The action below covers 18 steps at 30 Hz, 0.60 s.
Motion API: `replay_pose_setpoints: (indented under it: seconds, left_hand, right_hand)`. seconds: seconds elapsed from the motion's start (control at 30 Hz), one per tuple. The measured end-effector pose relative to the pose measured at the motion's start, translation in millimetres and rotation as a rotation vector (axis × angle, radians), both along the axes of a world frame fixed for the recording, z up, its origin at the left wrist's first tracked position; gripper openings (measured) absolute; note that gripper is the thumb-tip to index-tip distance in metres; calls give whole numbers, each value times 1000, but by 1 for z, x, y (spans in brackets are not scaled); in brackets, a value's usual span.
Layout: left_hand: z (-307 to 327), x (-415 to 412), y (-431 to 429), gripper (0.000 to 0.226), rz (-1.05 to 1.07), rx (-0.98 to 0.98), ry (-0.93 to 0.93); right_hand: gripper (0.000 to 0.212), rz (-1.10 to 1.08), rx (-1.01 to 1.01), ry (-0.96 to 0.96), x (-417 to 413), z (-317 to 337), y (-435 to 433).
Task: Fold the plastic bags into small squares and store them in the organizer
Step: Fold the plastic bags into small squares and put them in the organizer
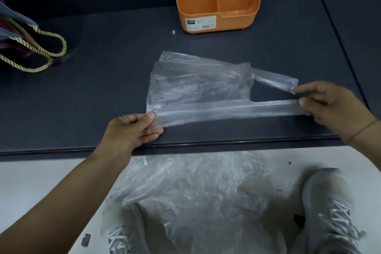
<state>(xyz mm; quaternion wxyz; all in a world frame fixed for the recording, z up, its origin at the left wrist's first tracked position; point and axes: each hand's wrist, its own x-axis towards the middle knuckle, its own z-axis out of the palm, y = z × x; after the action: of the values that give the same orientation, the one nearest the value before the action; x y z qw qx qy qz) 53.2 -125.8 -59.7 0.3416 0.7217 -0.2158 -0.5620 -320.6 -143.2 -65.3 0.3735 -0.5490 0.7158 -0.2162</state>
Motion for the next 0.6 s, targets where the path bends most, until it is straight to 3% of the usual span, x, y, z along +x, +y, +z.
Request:
replay_pose_setpoints:
  seconds: [0.13, 0.33, 0.4, 0.47, 0.53, 0.6]
  left_hand:
    - [0, 0, 4, 12, -90, 49, -47]
    - [22, -1, 1, 27, -483, 128, -184]
    - [25, -1, -6, 25, -553, 9, -501]
    - [18, -4, -17, 18, -560, -312, -920]
    - [9, -16, -29, 21, -585, -656, -1038]
    - [-7, -27, -46, 40, -748, -735, -986]
  right_hand:
    - [20, 3, -47, 313, 3, -5, 6]
    - [31, -13, -34, 601, 4, 0, 13]
    - [33, 15, -226, 654, 14, 7, 10]
    - [34, 111, -407, 598, 36, 16, 2]
    - [42, 249, -430, 421, 70, 22, -6]
    - [48, 392, -401, 309, 109, 18, -9]
